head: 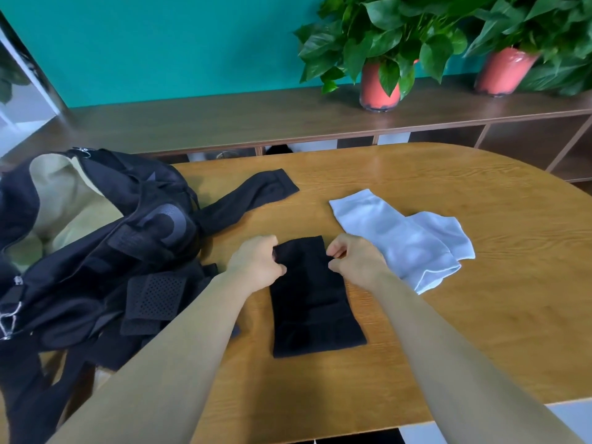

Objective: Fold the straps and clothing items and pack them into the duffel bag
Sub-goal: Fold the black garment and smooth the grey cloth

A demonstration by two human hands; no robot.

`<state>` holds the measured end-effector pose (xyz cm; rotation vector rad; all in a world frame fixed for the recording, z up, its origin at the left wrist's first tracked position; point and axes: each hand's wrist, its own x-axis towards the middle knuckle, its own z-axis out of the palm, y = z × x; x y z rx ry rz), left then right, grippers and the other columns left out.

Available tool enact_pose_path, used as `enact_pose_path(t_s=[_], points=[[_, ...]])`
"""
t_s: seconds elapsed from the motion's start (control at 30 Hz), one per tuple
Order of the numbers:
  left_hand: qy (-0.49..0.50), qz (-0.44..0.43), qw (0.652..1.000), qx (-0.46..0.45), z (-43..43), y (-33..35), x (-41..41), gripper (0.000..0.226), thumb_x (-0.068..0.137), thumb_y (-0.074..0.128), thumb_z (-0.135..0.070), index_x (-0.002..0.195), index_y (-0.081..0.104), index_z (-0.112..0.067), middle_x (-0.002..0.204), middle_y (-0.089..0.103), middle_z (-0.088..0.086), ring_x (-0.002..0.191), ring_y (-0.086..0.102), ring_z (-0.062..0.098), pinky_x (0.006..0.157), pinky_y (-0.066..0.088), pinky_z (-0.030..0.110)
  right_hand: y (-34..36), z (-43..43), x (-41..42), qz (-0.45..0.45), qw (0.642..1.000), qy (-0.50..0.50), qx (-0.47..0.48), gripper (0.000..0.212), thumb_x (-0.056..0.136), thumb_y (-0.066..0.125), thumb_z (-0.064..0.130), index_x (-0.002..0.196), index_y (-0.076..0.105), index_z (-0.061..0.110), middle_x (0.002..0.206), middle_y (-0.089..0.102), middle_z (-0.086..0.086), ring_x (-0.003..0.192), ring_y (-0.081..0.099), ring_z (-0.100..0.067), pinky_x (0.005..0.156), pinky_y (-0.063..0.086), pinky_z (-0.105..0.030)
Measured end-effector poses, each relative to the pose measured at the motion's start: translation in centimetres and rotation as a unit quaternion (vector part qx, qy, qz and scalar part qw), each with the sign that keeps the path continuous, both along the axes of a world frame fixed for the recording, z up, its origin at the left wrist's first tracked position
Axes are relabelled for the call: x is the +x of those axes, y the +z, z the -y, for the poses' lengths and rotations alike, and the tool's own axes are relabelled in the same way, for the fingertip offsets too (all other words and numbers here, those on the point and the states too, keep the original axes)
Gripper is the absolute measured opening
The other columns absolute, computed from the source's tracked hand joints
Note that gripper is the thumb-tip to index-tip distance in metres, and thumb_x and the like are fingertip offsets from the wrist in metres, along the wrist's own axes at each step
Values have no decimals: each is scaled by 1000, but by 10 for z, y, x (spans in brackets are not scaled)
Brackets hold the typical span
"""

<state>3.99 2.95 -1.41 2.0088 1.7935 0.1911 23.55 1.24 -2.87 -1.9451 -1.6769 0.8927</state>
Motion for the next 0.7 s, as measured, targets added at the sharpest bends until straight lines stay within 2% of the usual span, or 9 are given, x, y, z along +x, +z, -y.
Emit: enact_pose_path(t_s=[0.07, 0.17, 0.23, 0.3, 0.37, 0.4, 0.47, 0.53, 0.7], points=[[8, 20, 1000, 16, 2, 0, -2, 18, 82, 72, -24, 88, 56, -19, 90, 59, -3, 85, 57, 19, 77, 53, 37, 1, 1, 2, -49, 999, -16, -7, 26, 79, 64, 11, 99, 57, 27, 91, 60, 11, 91, 59, -11, 82, 51, -28], [15, 75, 997, 28, 9, 2, -5, 29, 81, 72, -21, 67, 47, -21, 71, 53, -5, 70, 53, 17, 62, 46, 30, 3, 5, 5, -144, 989, -36, -28, 39, 79, 70, 11, 110, 53, 27, 94, 65, 5, 93, 61, -12, 88, 49, -29], [30, 134, 990, 22, 15, 7, -6, 20, 83, 70, -17, 73, 53, -18, 74, 59, -3, 68, 62, 16, 64, 50, 31, 3, 8, 5, -186, 981, -41, -36, 33, 79, 72, 11, 106, 59, 25, 94, 65, 5, 92, 61, -11, 88, 48, -27], [46, 182, 982, 4, 20, 11, -9, 9, 86, 67, -14, 83, 58, -13, 84, 65, 0, 66, 69, 12, 74, 56, 34, 4, 13, 5, -181, 982, -41, -22, 11, 78, 71, 11, 85, 65, 18, 76, 59, 7, 74, 56, -10, 75, 47, -26], [40, 196, 980, -1, 24, 11, -13, 5, 87, 64, -10, 87, 59, -12, 86, 68, 4, 65, 71, 9, 79, 56, 39, 6, 18, 5, -173, 984, -42, -10, 17, 78, 68, 10, 66, 55, 10, 61, 43, -1, 60, 40, -16, 63, 39, -27], [36, 200, 979, -1, 27, 10, -16, 5, 87, 63, -8, 86, 59, -12, 85, 69, 5, 67, 71, 10, 80, 56, 41, 7, 22, 6, -186, 981, -47, -11, 18, 79, 67, 9, 66, 55, 9, 57, 42, -3, 56, 38, -17, 60, 38, -25], [31, 197, 980, 10, 32, 8, -19, 11, 85, 65, -8, 79, 58, -14, 82, 69, 6, 76, 70, 16, 80, 56, 42, 9, 30, 6, -223, 973, -47, -20, 9, 85, 62, 8, 80, 62, 15, 55, 60, -1, 48, 47, -12, 53, 39, -16], [16, 165, 986, 33, 39, 6, -21, 15, 84, 67, -8, 75, 57, -17, 82, 68, 3, 81, 66, 17, 78, 54, 34, 11, 40, 5, -245, 968, -39, -33, 17, 89, 55, 5, 96, 62, 18, 72, 73, 1, 52, 58, -7, 53, 38, -13], [-42, 105, 992, 62, 55, 2, -23, 21, 87, 57, -4, 83, 64, -24, 75, 67, -8, 72, 63, 12, 66, 51, 25, 13, 51, 4, -267, 962, -50, -30, 22, 94, 49, 17, 98, 71, 15, 85, 72, 0, 68, 60, -11, 58, 41, -19]])
